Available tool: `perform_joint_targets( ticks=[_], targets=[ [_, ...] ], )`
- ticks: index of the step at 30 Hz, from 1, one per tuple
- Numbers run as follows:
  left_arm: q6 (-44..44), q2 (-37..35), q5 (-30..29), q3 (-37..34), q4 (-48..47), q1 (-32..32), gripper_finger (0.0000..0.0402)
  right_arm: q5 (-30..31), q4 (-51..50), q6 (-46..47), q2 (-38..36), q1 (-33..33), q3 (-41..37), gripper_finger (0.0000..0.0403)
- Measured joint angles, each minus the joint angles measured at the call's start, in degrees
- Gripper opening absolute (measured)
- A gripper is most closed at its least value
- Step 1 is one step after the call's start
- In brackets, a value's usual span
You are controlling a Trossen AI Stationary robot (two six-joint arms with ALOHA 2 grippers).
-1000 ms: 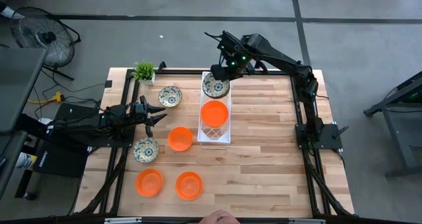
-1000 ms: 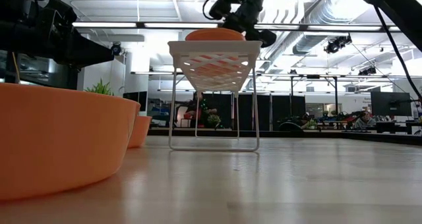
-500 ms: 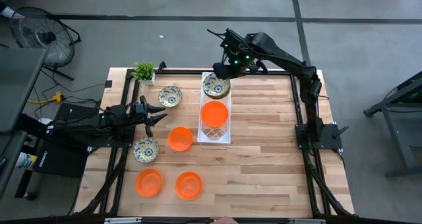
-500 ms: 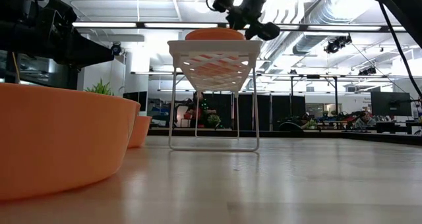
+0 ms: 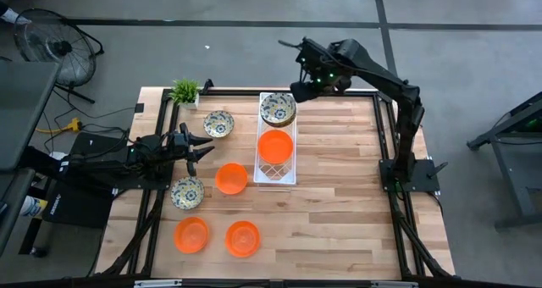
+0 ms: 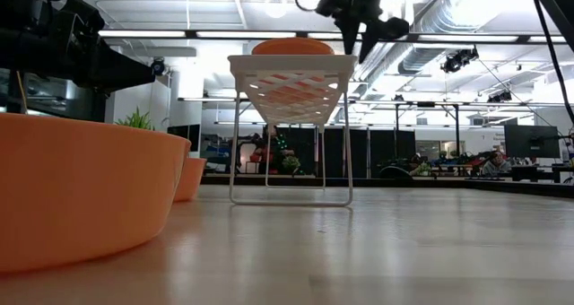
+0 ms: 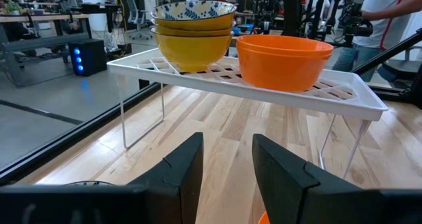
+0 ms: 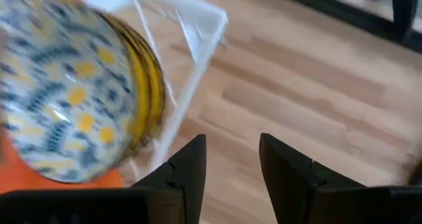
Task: Pick & Place Mini bowls
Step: Stack the orange bowl on top of the orange bowl on the shelf
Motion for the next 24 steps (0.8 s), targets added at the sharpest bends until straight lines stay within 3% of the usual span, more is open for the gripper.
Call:
perform_joint_targets(
  ticks=[8,15,24],
  targets=[
    [0.0,0.0,0.0,0.0,0.0,0.01,0.0129,-4.28,2.19,-2.53,-1.96,2.51,-3.73,0.0128],
    [0.0,0.0,0.0,0.0,0.0,0.01,0.0129,-4.04,1.03,-5.54,-3.6,9.46,-3.75,0.0128],
    [0.0,-0.02,0.0,0.0,0.0,0.01,0.0129,4.08,0.48,-2.28,-11.46,23.0,-11.79,0.0128]
  ],
)
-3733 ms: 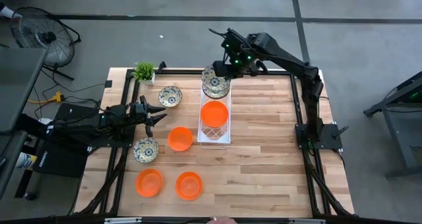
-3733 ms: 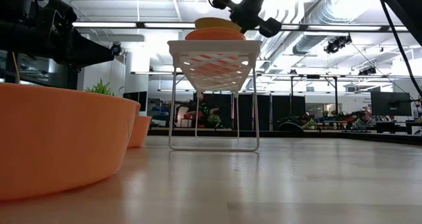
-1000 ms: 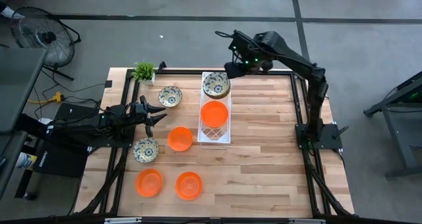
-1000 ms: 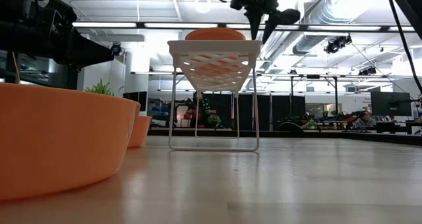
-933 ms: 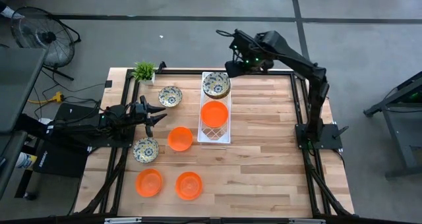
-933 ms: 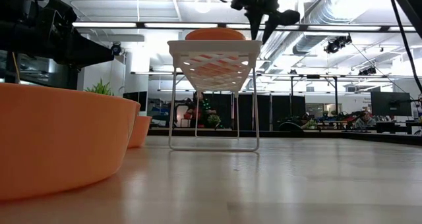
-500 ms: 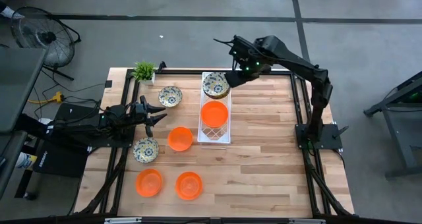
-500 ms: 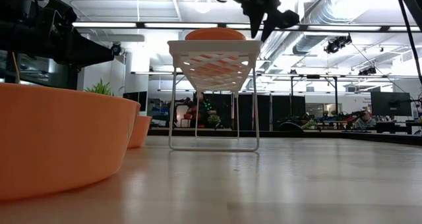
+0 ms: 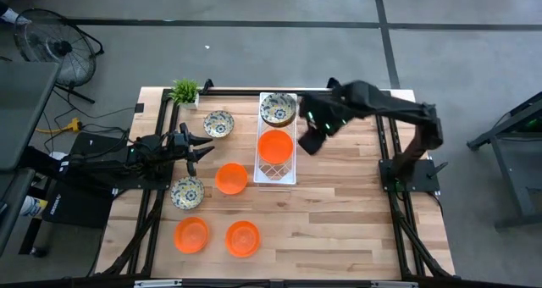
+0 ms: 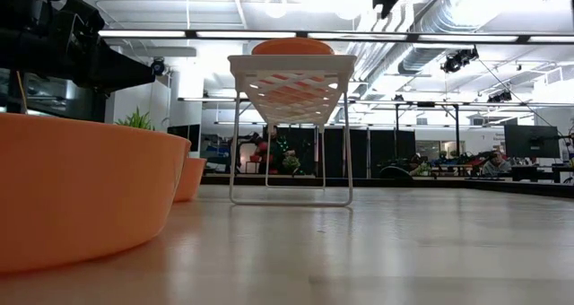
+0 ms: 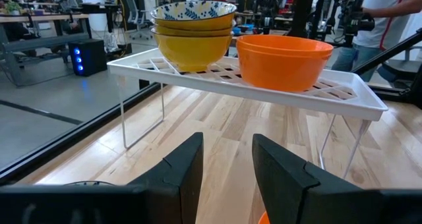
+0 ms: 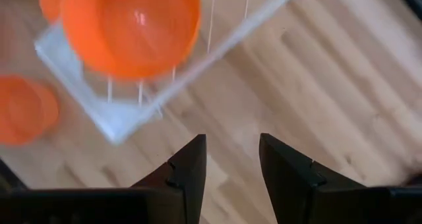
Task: Pick & Place Mini bowls
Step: Stack the orange bowl on top of the orange bowl on the shelf
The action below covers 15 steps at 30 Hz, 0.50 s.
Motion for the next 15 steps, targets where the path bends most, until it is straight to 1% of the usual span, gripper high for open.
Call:
perform_joint_targets(
  ticks=[4,7,11,15],
  targets=[
    [0.02,0.01,0.0,-0.01,0.0,-0.01,0.0129,-0.02,1.5,4.64,-4.58,5.98,-7.97,0.0128],
    [0.0,0.0,0.0,-0.02,0.0,0.0,0.0129,-1.71,4.92,7.22,-8.05,10.31,-14.59,0.0128],
    [0.0,0.0,0.0,0.0,0.0,-0.01,0.0129,-2.13,12.55,7.59,-12.36,15.65,-24.07,0.0128],
    [0.0,0.0,0.0,-0.02,0.0,0.0,0.0129,-1.54,23.31,7.39,-15.24,18.99,-33.62,0.0128]
  ],
)
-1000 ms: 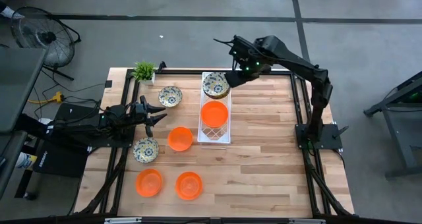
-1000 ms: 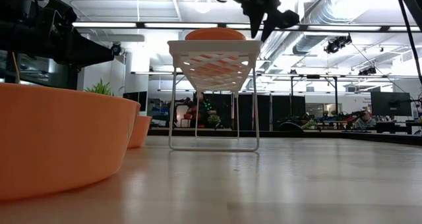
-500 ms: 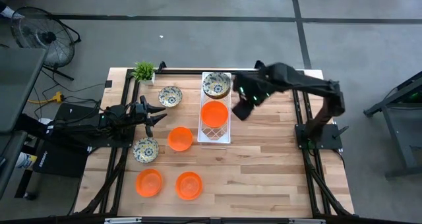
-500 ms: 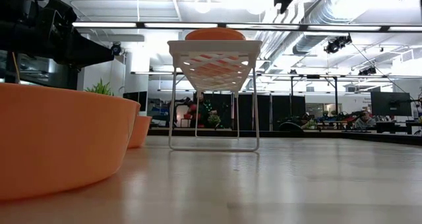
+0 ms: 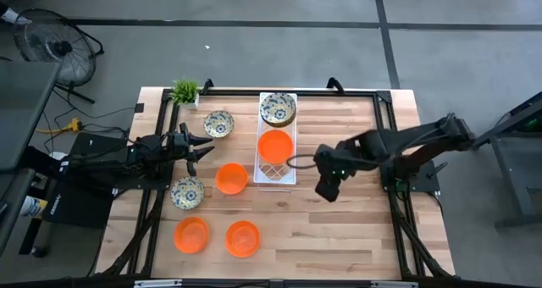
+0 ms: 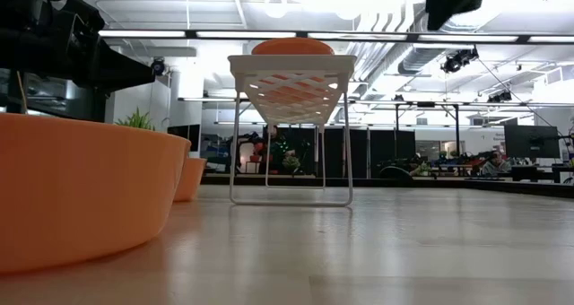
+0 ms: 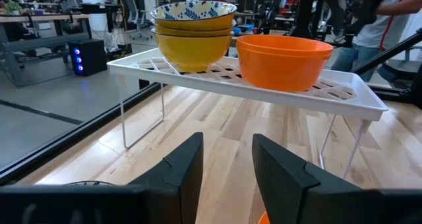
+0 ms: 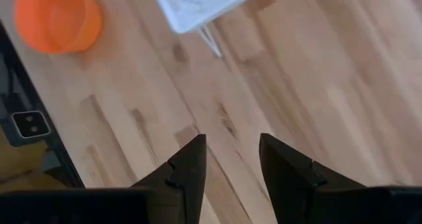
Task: Pick & Place Mini bowls
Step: Stack the orange bowl on top of the orange bowl on the shelf
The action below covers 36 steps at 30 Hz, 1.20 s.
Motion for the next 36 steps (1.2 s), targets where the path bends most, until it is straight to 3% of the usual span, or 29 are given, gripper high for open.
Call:
perform_joint_targets(
  ticks=[8,12,16,27,36],
  targets=[
    [0.0,0.01,0.0,0.01,0.0,-0.02,0.0129,3.36,20.22,-6.03,-2.02,2.26,-14.26,0.0128],
    [0.0,0.0,0.0,0.02,0.0,0.0,0.0129,7.15,30.98,-9.67,-1.45,2.89,-17.1,0.0128],
    [0.0,0.02,0.0,0.01,0.0,-0.01,0.0129,10.12,33.85,-8.7,0.35,3.6,-17.29,0.0128],
    [0.01,0.02,0.0,0.02,0.0,-0.01,0.0129,3.77,42.85,15.3,6.64,10.56,-17.18,0.0128],
    [0.0,0.02,0.0,0.01,0.0,-0.02,0.0129,2.29,52.13,39.57,13.7,14.56,-17.0,0.0128]
  ],
)
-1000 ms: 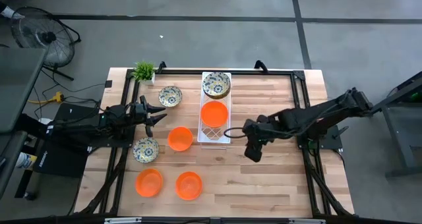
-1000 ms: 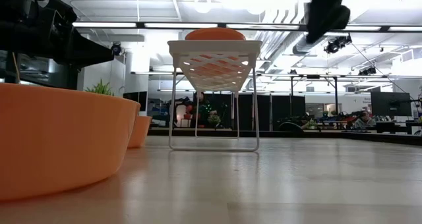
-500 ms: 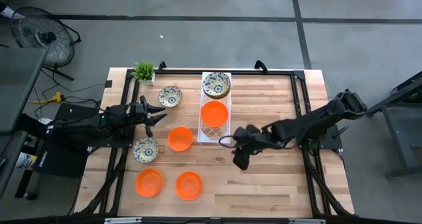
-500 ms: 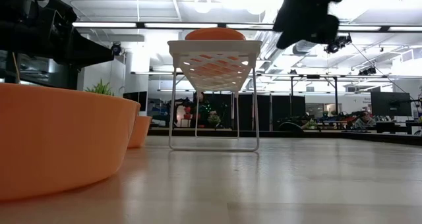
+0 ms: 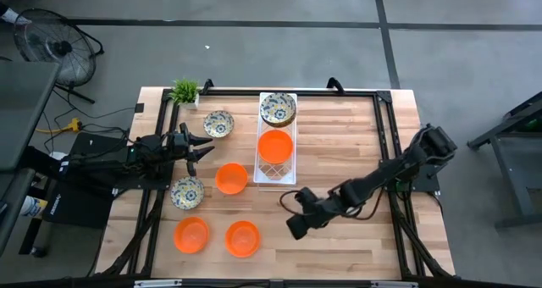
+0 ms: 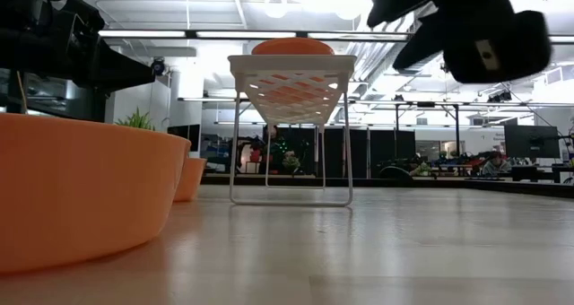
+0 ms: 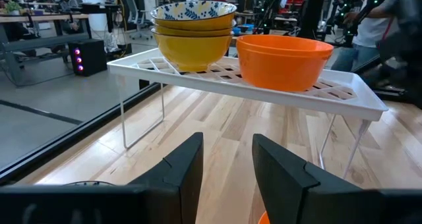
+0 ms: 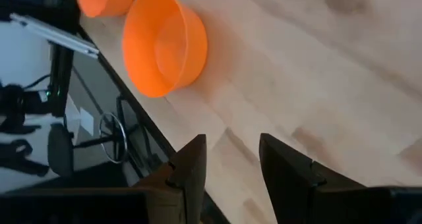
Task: Pick & Place Mini bowls
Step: Stack the orange bowl on top of the orange bowl on the shelf
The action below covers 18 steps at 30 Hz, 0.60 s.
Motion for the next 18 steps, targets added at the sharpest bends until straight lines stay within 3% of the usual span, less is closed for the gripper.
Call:
perform_joint_targets(
  ticks=[7,18],
  targets=[
    [0.0,-0.02,0.0,-0.01,0.0,0.02,0.0129,0.08,0.17,6.89,7.52,0.5,6.65,0.0128],
    [0.0,0.0,0.0,-0.01,0.0,0.01,0.0129,0.27,-7.4,7.14,17.4,-1.74,19.84,0.0128]
  ],
)
